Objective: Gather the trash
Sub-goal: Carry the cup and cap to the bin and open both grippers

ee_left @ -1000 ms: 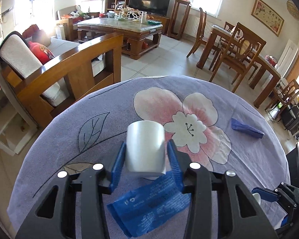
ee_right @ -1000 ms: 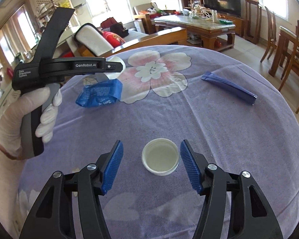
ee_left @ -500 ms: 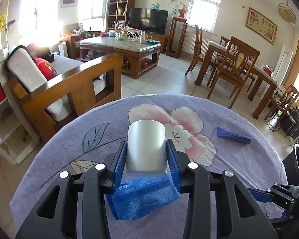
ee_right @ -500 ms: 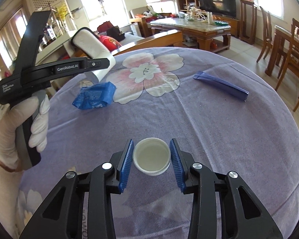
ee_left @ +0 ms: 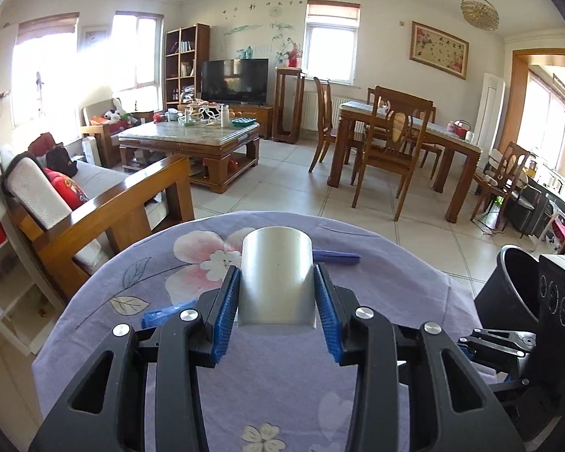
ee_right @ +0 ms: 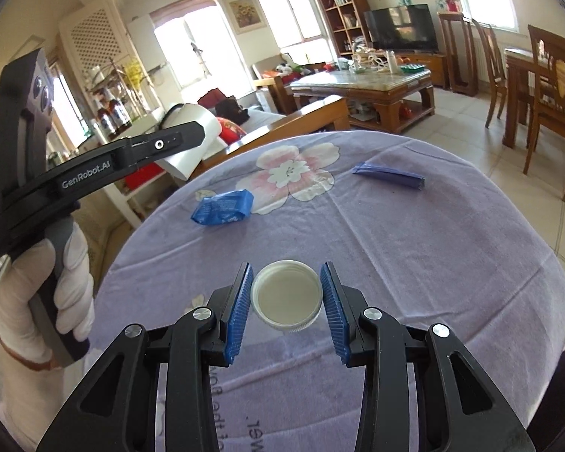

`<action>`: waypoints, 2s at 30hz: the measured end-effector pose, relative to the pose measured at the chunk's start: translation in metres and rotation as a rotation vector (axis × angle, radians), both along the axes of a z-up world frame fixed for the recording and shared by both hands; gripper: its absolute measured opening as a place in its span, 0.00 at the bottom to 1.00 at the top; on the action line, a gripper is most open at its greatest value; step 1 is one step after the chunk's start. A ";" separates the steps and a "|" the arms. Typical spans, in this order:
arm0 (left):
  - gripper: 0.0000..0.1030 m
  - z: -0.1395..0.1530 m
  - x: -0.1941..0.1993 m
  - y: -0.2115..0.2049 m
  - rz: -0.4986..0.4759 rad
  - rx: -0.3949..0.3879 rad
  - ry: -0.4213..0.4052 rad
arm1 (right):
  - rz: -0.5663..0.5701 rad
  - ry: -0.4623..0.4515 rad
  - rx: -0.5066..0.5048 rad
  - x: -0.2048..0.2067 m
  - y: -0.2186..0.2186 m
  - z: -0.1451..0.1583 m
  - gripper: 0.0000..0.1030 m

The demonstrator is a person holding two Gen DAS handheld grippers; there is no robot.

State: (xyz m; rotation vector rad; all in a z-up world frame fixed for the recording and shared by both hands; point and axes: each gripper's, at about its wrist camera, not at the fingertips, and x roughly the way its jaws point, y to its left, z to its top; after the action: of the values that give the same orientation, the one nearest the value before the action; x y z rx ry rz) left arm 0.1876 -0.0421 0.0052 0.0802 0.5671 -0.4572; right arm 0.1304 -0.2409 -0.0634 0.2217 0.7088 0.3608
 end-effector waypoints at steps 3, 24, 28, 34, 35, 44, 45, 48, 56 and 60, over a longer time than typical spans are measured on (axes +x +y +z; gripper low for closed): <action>0.38 0.003 -0.019 -0.019 -0.044 -0.005 -0.009 | -0.043 -0.020 0.039 -0.024 -0.025 0.006 0.36; 0.38 -0.002 -0.117 -0.201 -0.407 -0.026 -0.021 | -0.517 -0.189 0.249 -0.153 -0.234 0.031 0.37; 0.38 -0.007 -0.129 -0.246 -0.496 -0.048 -0.019 | -0.666 -0.197 0.301 -0.180 -0.288 0.023 0.37; 0.38 -0.030 -0.133 -0.314 -0.601 -0.072 0.042 | -0.870 -0.154 0.370 -0.211 -0.360 -0.011 0.37; 0.38 -0.036 -0.134 -0.325 -0.614 -0.068 0.049 | -0.899 -0.142 0.376 -0.216 -0.370 -0.018 0.37; 0.38 -0.101 -0.125 -0.395 -0.677 0.002 0.190 | -1.024 -0.089 0.433 -0.234 -0.410 -0.063 0.37; 0.38 -0.106 -0.123 -0.398 -0.678 0.009 0.205 | -1.028 -0.090 0.439 -0.235 -0.411 -0.064 0.37; 0.38 -0.115 -0.120 -0.407 -0.680 0.027 0.229 | -1.031 -0.090 0.454 -0.234 -0.414 -0.070 0.37; 0.39 -0.112 -0.124 -0.417 -0.684 0.083 0.210 | -1.035 -0.082 0.452 -0.231 -0.408 -0.073 0.37; 0.40 -0.111 -0.123 -0.417 -0.678 0.099 0.211 | -1.036 -0.075 0.449 -0.232 -0.404 -0.070 0.37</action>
State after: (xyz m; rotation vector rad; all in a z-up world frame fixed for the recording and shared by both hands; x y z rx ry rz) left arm 0.0647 -0.4589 -0.1059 0.3270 0.7678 -1.1058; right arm -0.1013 -0.6447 -0.1338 0.9454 0.3538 -0.4726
